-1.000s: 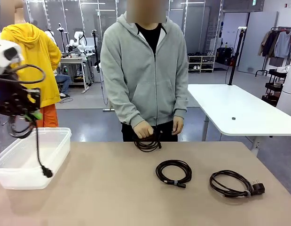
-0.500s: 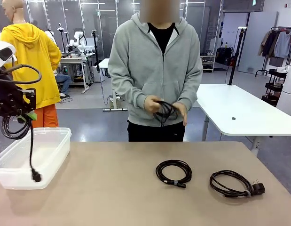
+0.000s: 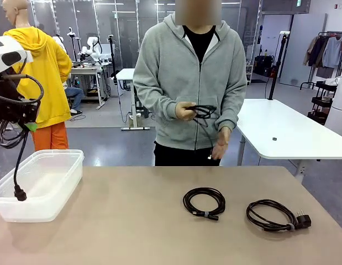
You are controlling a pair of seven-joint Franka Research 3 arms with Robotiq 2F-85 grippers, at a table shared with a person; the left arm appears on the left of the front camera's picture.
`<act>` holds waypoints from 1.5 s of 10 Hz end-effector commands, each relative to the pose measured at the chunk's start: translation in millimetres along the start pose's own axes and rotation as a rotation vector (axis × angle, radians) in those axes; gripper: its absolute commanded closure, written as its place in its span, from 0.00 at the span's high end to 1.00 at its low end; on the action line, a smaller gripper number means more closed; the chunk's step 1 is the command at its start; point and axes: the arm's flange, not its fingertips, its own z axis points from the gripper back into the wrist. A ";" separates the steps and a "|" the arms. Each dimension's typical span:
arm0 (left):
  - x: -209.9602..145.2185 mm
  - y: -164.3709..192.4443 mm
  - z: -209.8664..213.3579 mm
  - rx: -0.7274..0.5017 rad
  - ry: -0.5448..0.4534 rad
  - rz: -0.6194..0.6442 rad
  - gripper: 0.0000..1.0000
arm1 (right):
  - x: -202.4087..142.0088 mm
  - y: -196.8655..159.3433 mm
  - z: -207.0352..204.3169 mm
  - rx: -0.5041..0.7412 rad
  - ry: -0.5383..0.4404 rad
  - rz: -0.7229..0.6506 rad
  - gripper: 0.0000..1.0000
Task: Organize and store the cables.
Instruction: Place the Power Cable into the Organizing box.
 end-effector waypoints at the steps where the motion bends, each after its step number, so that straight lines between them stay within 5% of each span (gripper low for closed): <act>1: 34.2 11.7 -14.9 -0.023 0.061 -0.171 0.16 | 0.3 0.9 1.4 0.004 0.007 -0.008 1.00; 7: 70.1 33.7 -136.3 0.096 0.233 -0.249 0.16 | 0.3 0.9 1.4 0.004 0.007 -0.008 1.00; 10: 44.7 34.5 -194.8 0.078 0.362 -0.173 0.16 | 0.3 0.9 1.4 0.004 0.007 -0.008 1.00; 15: 14.8 40.1 -273.8 -0.005 0.418 -0.046 0.16 | 0.3 0.9 1.4 0.004 0.007 -0.008 1.00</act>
